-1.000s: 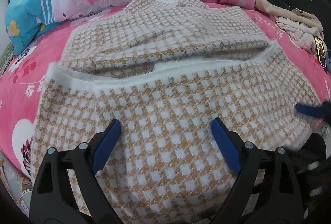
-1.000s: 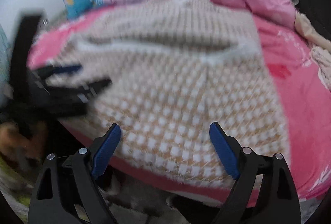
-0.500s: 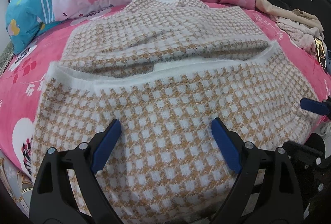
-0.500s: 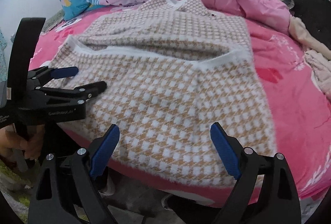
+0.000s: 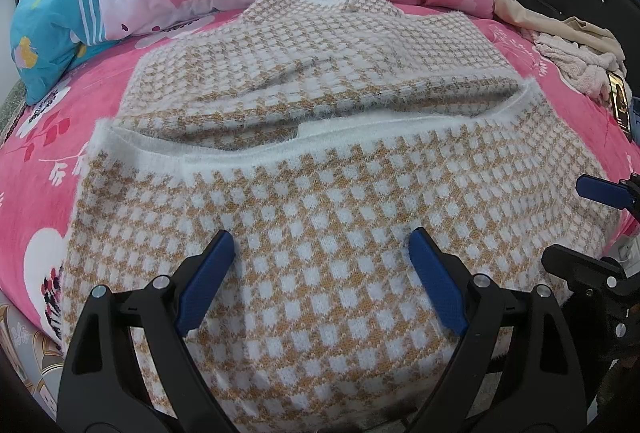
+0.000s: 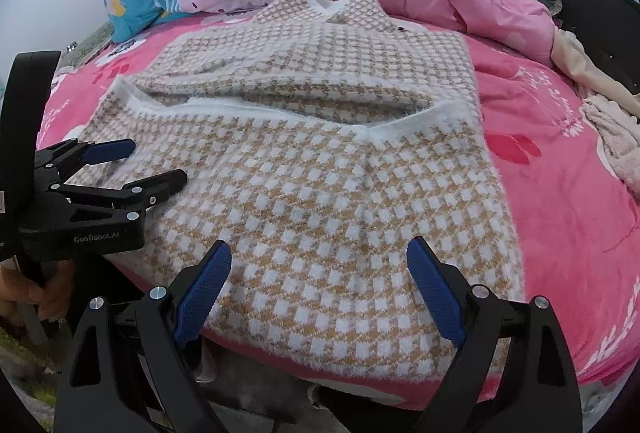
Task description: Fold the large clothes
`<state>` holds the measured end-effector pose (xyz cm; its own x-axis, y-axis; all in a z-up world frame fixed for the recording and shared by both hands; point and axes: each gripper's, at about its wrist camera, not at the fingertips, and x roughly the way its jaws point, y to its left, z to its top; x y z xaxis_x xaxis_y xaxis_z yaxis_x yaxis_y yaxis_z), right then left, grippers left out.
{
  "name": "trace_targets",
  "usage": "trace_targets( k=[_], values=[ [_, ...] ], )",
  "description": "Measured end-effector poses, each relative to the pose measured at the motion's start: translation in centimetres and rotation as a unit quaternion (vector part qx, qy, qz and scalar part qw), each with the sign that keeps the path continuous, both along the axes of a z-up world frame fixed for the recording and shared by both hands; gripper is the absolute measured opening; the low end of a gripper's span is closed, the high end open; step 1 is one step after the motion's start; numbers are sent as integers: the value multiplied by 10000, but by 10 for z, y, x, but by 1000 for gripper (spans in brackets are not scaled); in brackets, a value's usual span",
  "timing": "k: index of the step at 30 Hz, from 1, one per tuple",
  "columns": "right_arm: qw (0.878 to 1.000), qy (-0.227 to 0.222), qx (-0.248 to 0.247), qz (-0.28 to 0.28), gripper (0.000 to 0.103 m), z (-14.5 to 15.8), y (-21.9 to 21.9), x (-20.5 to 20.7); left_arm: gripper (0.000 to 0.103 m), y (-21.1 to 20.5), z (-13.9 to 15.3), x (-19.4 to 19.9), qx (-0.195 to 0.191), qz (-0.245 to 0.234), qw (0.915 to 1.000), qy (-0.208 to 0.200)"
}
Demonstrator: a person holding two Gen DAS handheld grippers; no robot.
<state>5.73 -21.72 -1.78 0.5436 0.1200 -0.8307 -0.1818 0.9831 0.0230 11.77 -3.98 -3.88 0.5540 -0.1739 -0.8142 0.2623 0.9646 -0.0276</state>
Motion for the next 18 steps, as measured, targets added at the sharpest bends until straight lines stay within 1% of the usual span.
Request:
trace_targets(
  k=[14, 18],
  values=[
    [9995, -63, 292, -72, 87, 6, -9, 3, 86, -4, 1, -2, 101, 46, 9999, -3],
    [9993, -34, 358, -115, 87, 6, -9, 3, 86, -7, 7, -6, 247, 48, 9996, -137]
  ],
)
